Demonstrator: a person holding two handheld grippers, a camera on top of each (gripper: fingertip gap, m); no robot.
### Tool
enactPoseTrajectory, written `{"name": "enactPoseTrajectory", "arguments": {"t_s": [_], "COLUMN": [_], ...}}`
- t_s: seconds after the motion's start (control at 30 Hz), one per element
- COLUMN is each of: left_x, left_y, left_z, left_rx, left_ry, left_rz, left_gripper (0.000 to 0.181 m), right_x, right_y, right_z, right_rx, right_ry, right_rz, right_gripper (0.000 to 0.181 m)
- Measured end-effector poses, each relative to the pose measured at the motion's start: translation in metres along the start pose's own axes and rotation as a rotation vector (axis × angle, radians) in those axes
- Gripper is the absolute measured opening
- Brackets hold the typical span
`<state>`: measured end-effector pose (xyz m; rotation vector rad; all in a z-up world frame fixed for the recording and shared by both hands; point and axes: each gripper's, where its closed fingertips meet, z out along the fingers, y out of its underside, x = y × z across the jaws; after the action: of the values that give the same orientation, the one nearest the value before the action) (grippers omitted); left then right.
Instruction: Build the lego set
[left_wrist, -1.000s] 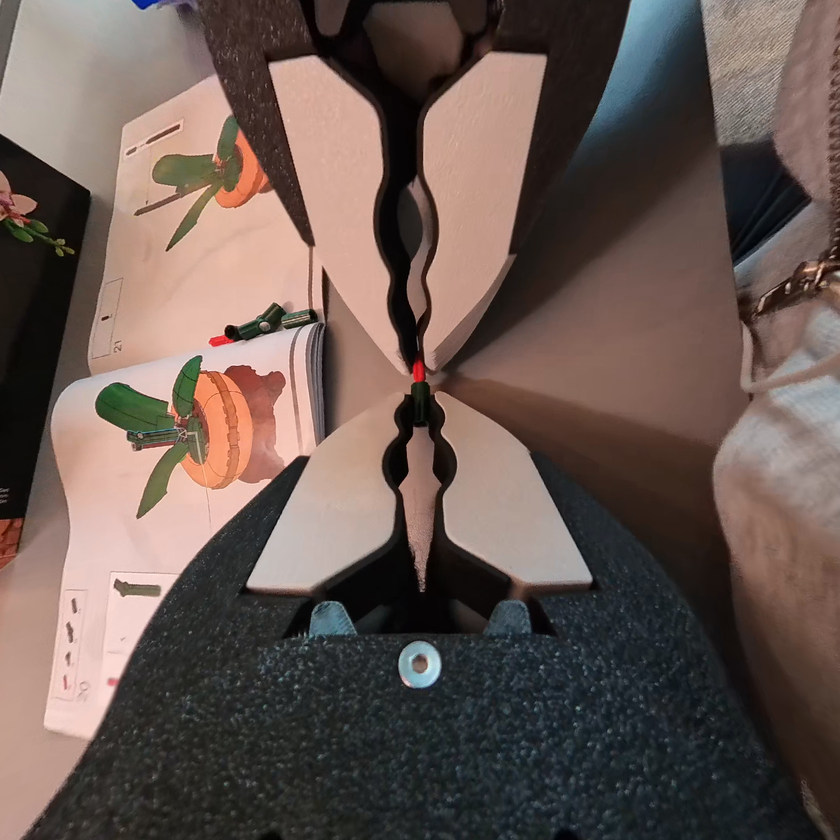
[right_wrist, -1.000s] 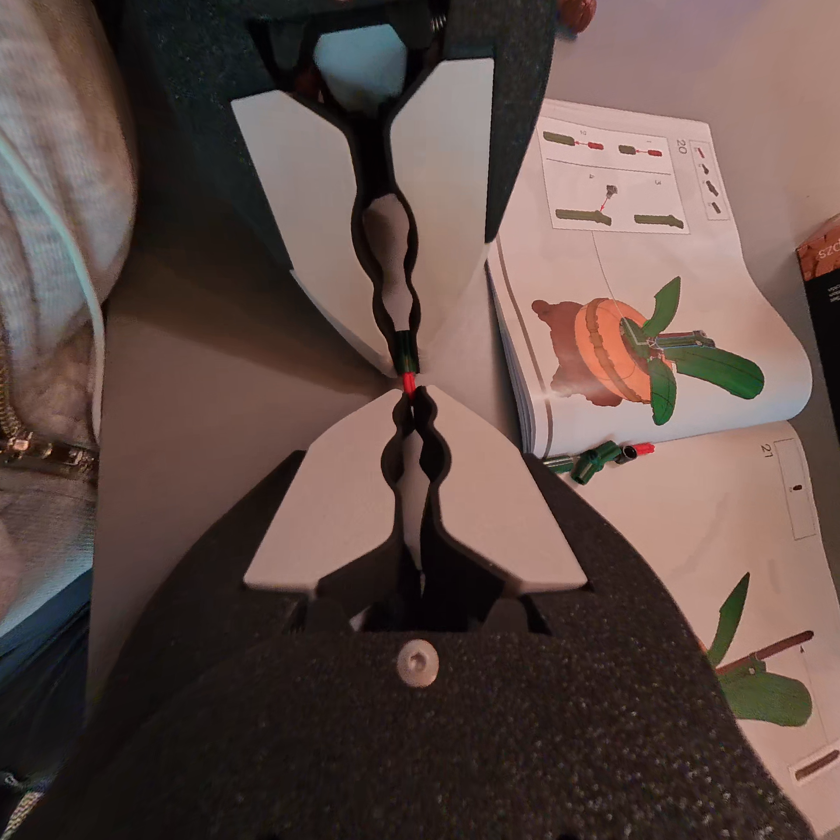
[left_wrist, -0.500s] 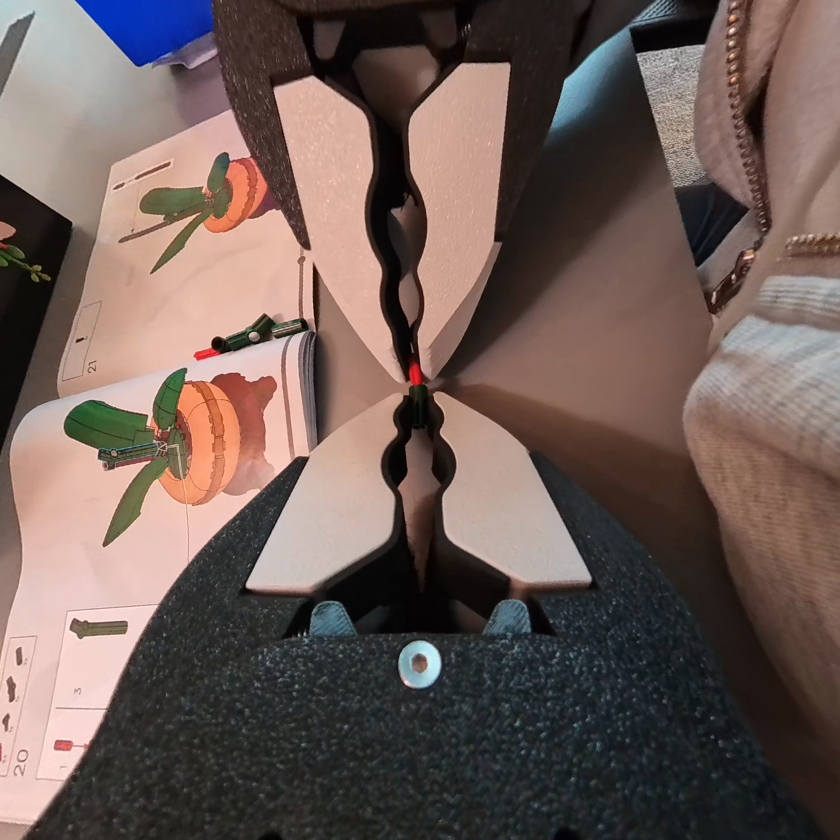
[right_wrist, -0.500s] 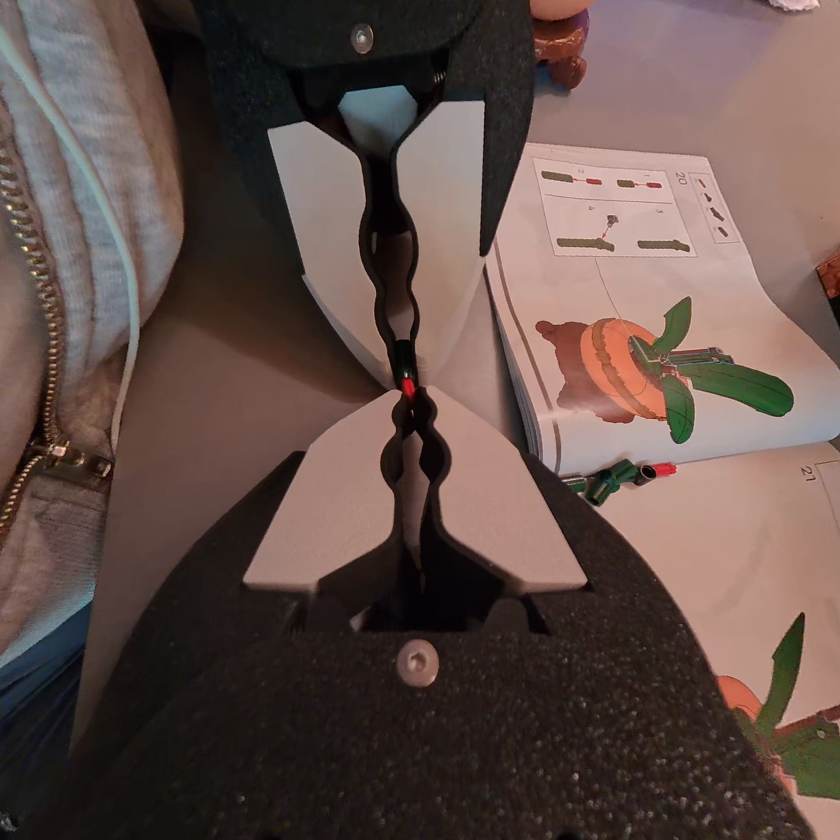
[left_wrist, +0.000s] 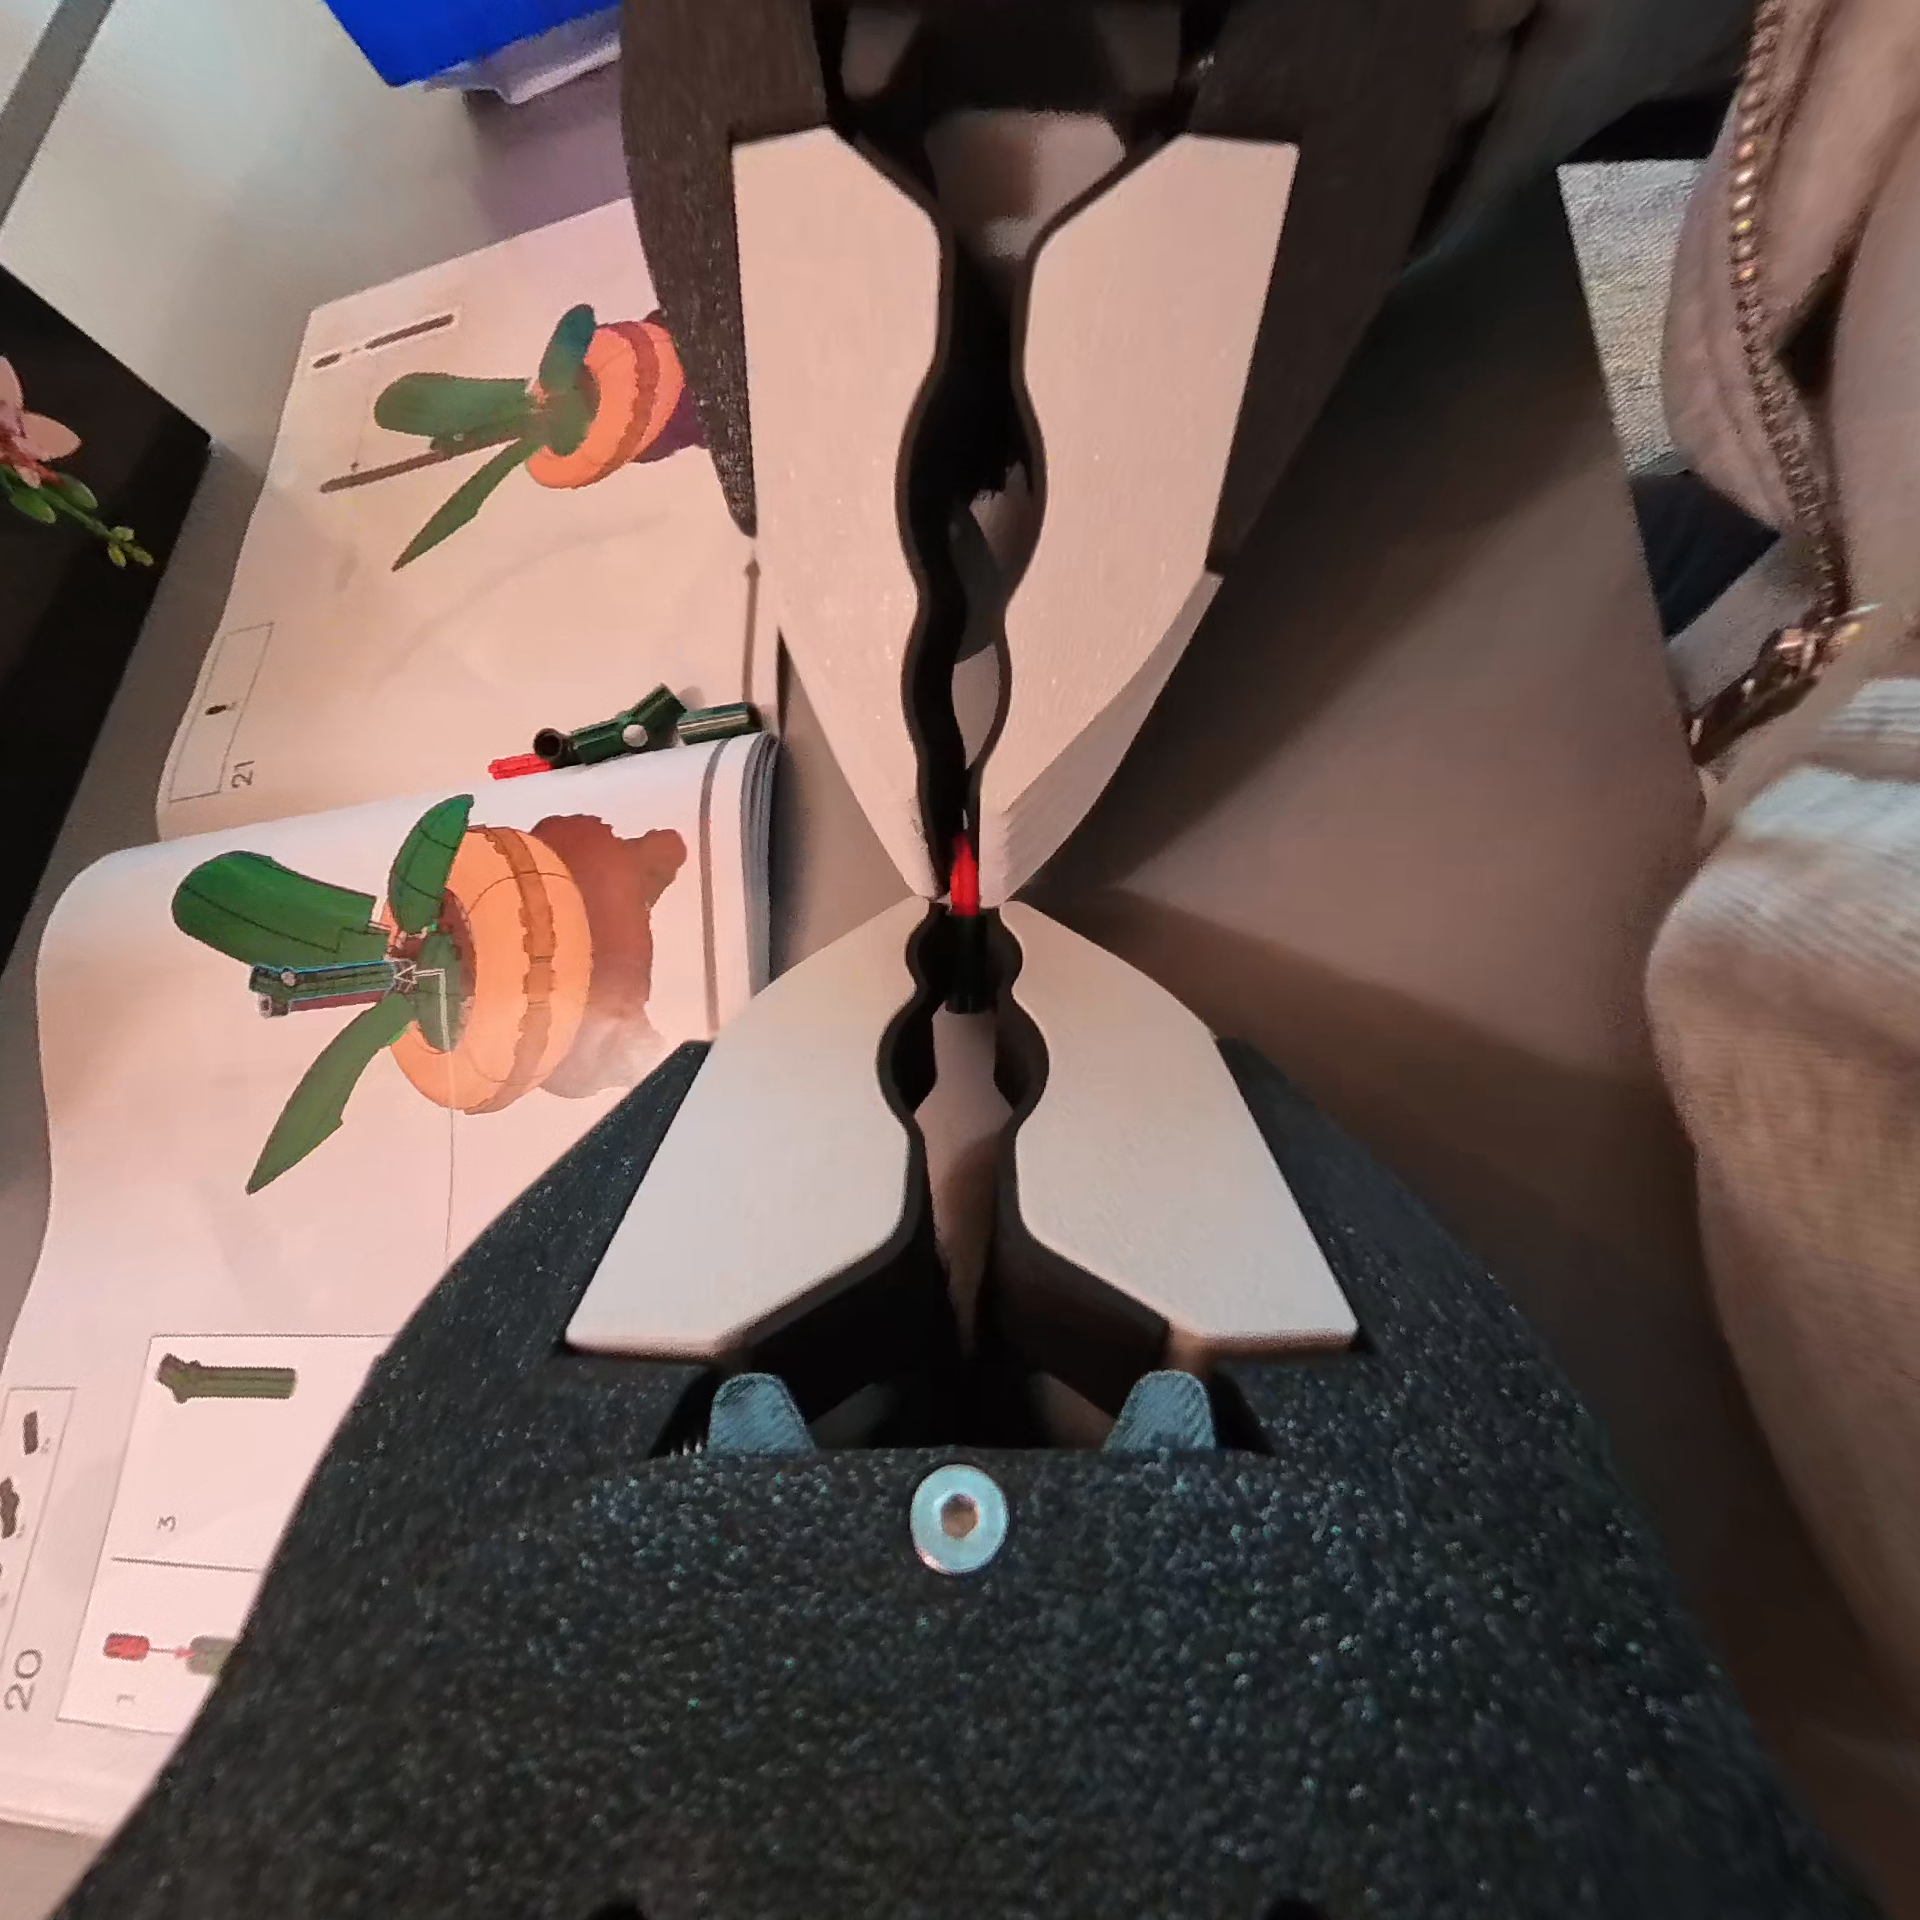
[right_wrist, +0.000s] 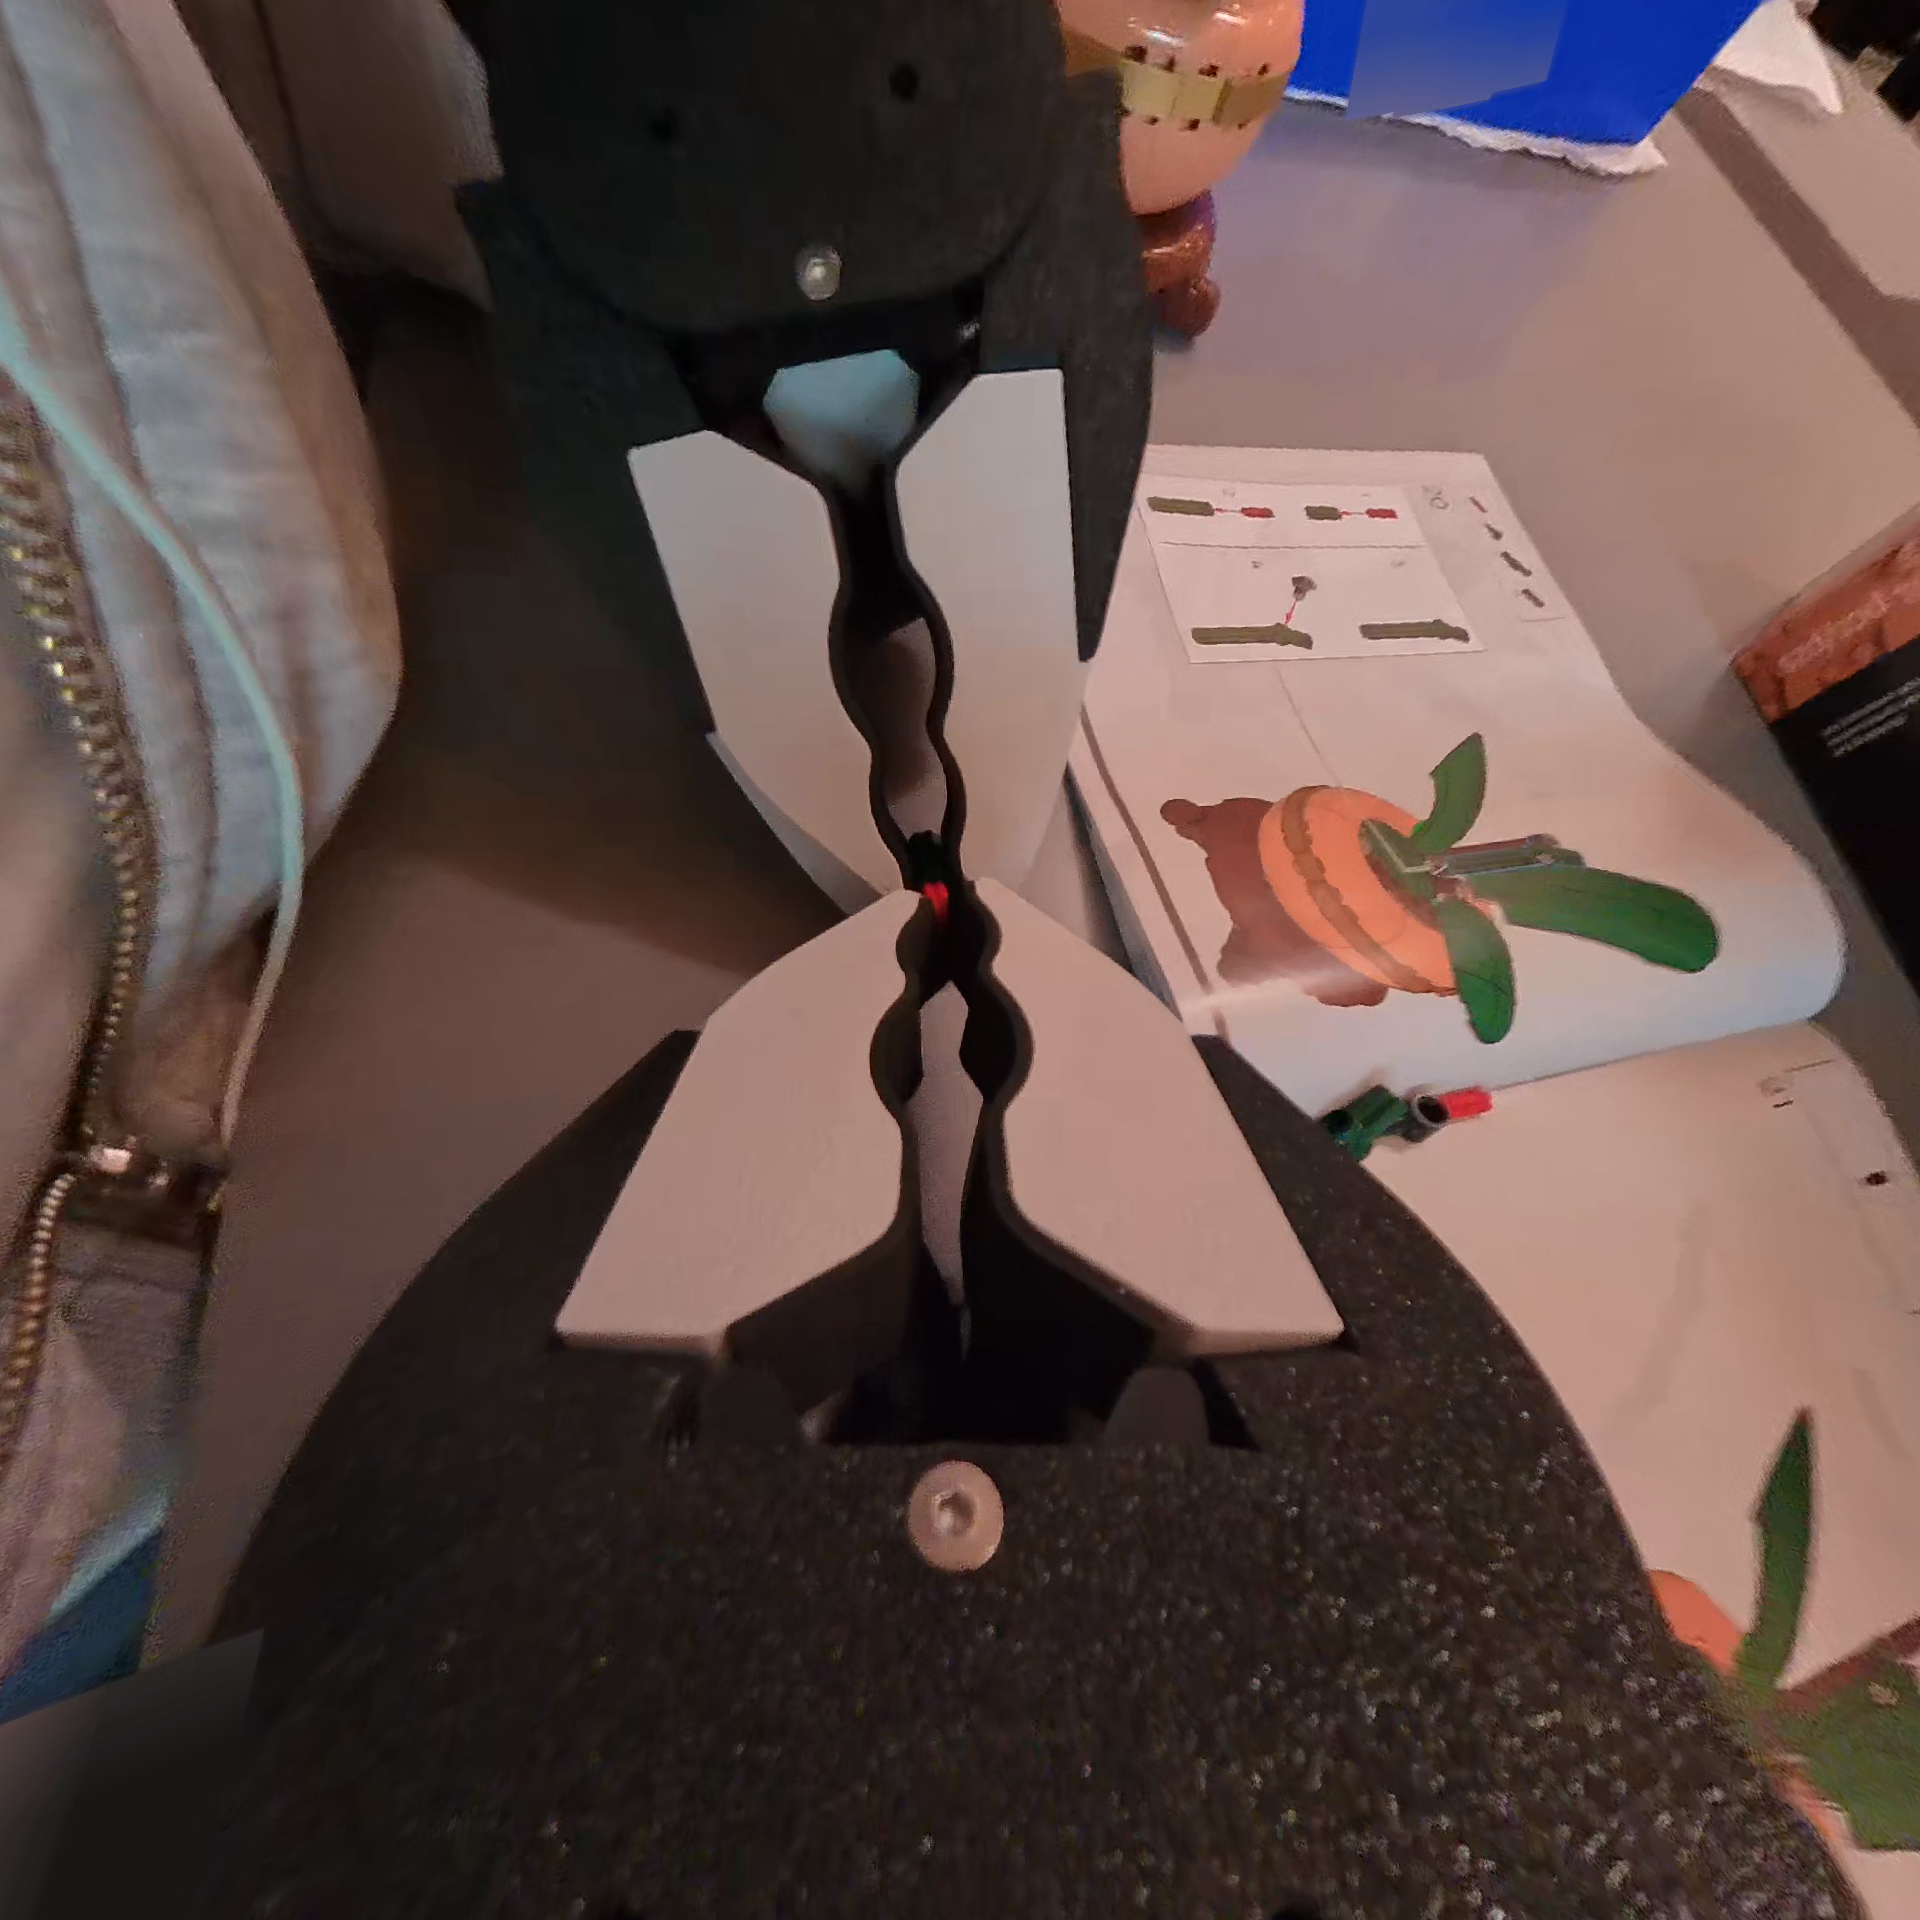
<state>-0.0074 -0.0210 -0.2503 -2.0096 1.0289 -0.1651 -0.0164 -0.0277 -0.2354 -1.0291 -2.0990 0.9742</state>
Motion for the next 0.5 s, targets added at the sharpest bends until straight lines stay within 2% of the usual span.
{"name": "enactPoseTrajectory", "arguments": {"t_s": [0.13, 0.23, 0.3, 0.5], "left_x": [-0.004, -0.005, -0.002, -0.008], "left_y": [-0.006, -0.003, -0.002, 0.003], "left_z": [-0.002, -0.002, -0.002, -0.002], "left_rx": [0.044, 0.029, 0.021, -0.014], "left_ry": [-0.010, -0.032, -0.030, -0.068], "left_rz": [-0.020, 0.015, 0.037, 0.005], "left_gripper": [0.006, 0.018, 0.020, 0.019], "right_x": [0.003, 0.003, 0.002, 0.005], "right_y": [-0.001, 0.000, -0.001, 0.016], "right_z": [-0.009, -0.013, -0.013, -0.011], "right_rx": [0.022, 0.015, 0.025, -0.087], "right_ry": [-0.013, -0.014, -0.021, -0.004], "right_rz": [-0.022, -0.043, -0.035, -0.053], "right_gripper": [0.002, 0.002, 0.002, 0.002]}}
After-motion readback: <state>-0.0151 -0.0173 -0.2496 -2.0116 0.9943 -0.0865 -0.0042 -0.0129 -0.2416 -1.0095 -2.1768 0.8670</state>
